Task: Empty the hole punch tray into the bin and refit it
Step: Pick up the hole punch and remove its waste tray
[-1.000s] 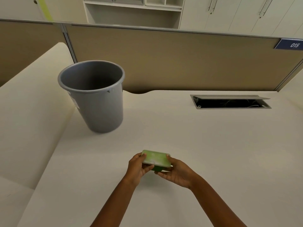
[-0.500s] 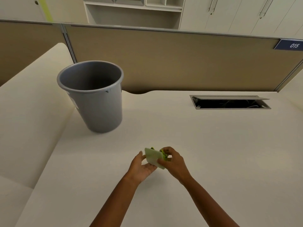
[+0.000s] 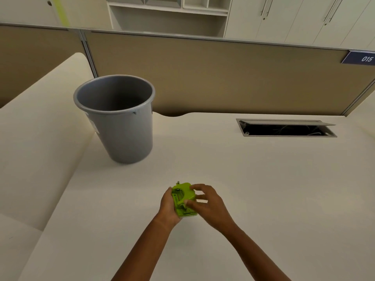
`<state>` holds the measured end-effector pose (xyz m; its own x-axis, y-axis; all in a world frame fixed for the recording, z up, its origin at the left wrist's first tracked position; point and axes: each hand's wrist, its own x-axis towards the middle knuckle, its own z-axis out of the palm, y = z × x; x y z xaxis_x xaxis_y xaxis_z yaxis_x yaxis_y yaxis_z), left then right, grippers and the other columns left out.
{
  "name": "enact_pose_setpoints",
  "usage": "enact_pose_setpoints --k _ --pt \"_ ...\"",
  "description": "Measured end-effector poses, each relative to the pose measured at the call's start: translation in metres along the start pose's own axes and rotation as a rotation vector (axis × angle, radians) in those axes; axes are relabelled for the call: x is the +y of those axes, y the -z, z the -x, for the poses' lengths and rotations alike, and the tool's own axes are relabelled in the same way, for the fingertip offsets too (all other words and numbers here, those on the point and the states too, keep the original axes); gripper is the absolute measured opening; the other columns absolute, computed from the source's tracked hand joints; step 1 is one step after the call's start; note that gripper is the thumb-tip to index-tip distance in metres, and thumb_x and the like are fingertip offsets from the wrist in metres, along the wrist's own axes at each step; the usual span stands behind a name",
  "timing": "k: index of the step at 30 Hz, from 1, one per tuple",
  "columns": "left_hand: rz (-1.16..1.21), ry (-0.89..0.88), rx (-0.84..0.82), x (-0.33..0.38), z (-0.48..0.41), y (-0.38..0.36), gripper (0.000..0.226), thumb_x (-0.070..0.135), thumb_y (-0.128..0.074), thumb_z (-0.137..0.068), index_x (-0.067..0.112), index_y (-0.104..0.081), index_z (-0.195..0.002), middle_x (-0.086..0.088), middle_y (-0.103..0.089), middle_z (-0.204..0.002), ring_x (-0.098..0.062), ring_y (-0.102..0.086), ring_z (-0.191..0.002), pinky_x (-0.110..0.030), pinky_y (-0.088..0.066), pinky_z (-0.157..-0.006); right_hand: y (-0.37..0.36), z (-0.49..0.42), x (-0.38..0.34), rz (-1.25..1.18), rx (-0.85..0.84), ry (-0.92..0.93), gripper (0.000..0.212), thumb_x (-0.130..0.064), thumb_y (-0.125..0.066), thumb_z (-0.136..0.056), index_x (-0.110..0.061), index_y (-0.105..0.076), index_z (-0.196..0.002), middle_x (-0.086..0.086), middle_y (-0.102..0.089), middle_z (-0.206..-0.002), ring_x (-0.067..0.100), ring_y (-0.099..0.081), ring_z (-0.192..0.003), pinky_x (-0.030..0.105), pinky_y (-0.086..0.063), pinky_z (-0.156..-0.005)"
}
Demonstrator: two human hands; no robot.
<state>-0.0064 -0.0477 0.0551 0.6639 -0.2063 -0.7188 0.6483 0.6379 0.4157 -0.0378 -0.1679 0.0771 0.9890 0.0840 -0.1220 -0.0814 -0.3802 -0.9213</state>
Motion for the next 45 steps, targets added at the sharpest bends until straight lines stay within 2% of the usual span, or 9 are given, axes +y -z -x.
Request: enact_pose_setpoints --k 4,7,11,18,21,25,32,40,45 --pt "-0.061 -0.003 0.022 -0.003 0.002 0.0 0.053 0.045 -0.022 -0.098 0.011 -0.06 -0.087 -0.017 -0.062 -0.081 -0.03 -0.055 -0.074 -0.037 -0.043 -0.068 -0.001 -0.009 -0.004 -0.164 0.038 -0.243 0.033 -0.029 -0.056 -0.089 -0.012 -0.056 -0.118 0.001 -0.061 -0.088 0.016 -0.061 -0.079 0.017 -0.049 -0.062" --pt "-0.091 0.001 0.016 -0.006 0.002 0.0 0.052 0.045 -0.024 -0.097 0.01 -0.061 -0.085 -0.017 -0.068 -0.071 -0.029 -0.056 -0.072 -0.036 -0.045 -0.065 -0.004 -0.01 -0.009 -0.188 -0.006 -0.24 0.017 -0.025 -0.052 -0.092 -0.012 -0.064 -0.091 0.002 -0.06 -0.075 0.013 -0.057 -0.069 0.019 -0.045 -0.061" --pt "-0.092 0.002 -0.002 -0.009 0.0 0.003 0.051 0.043 -0.026 -0.096 0.009 -0.062 -0.083 -0.014 -0.069 -0.051 -0.028 -0.056 -0.07 -0.033 -0.047 -0.063 -0.007 -0.008 -0.013 -0.277 -0.033 -0.216 0.028 -0.015 -0.05 -0.093 -0.016 -0.059 -0.067 0.0 -0.055 -0.063 0.008 -0.051 -0.058 0.016 -0.042 -0.056" --pt "-0.072 0.019 -0.046 -0.004 0.0 0.007 0.044 0.033 -0.03 -0.091 0.007 -0.065 -0.082 -0.016 -0.07 -0.064 -0.029 -0.058 -0.071 -0.032 -0.056 -0.056 -0.01 -0.001 -0.014 -0.294 -0.032 -0.181 0.026 -0.013 -0.049 -0.093 -0.017 -0.061 -0.071 -0.001 -0.058 -0.064 0.007 -0.054 -0.059 0.015 -0.043 -0.055" --pt "-0.088 0.008 -0.04 -0.002 0.001 0.007 0.044 0.038 -0.032 -0.092 0.008 -0.064 -0.086 -0.016 -0.065 -0.079 -0.029 -0.057 -0.072 -0.035 -0.049 -0.066 -0.012 -0.001 -0.013 -0.245 0.011 -0.173 0.02 -0.015 -0.051 -0.092 -0.014 -0.062 -0.075 0.0 -0.058 -0.064 0.008 -0.053 -0.058 0.015 -0.043 -0.054" --pt "-0.092 -0.006 -0.046 -0.003 -0.001 0.008 0.054 0.048 -0.027 -0.095 0.008 -0.063 -0.088 -0.016 -0.072 -0.059 -0.029 -0.068 -0.057 -0.033 -0.055 -0.059 -0.007 -0.004 -0.012 -0.187 0.048 -0.17 0.028 -0.024 -0.052 -0.092 -0.012 -0.062 -0.069 0.004 -0.058 -0.063 0.014 -0.054 -0.06 0.022 -0.046 -0.059" --pt "-0.136 0.017 -0.086 -0.005 -0.004 0.009 0.068 0.053 -0.02 -0.096 0.0 -0.062 -0.089 -0.02 -0.073 -0.062 -0.028 -0.071 -0.053 -0.03 -0.058 -0.052 0.009 -0.017 -0.006 -0.165 0.149 -0.269 0.028 -0.026 -0.05 -0.092 -0.004 -0.068 -0.094 -0.002 -0.061 -0.074 0.011 -0.055 -0.067 0.02 -0.042 -0.06" --pt "-0.221 0.041 -0.083 -0.011 -0.003 0.007 0.056 0.049 -0.029 -0.096 0.005 -0.063 -0.091 -0.015 -0.073 -0.059 -0.025 -0.069 -0.048 -0.03 -0.058 -0.048 0.002 -0.021 -0.009 -0.369 0.06 -0.468 0.045 -0.026 -0.048 -0.093 -0.013 -0.046 -0.051 0.0 -0.04 -0.043 0.018 -0.035 -0.046 0.029 -0.035 -0.054" --pt "-0.223 0.02 -0.094 -0.01 -0.003 0.011 0.06 0.049 -0.029 -0.096 0.002 -0.064 -0.086 -0.017 -0.071 -0.056 -0.026 -0.067 -0.044 -0.03 -0.057 -0.044 0.0 -0.021 -0.013 -0.413 0.025 -0.533 0.032 -0.024 -0.046 -0.094 -0.002 -0.063 -0.077 0.005 -0.041 -0.054 0.016 -0.035 -0.051 0.028 -0.03 -0.053"
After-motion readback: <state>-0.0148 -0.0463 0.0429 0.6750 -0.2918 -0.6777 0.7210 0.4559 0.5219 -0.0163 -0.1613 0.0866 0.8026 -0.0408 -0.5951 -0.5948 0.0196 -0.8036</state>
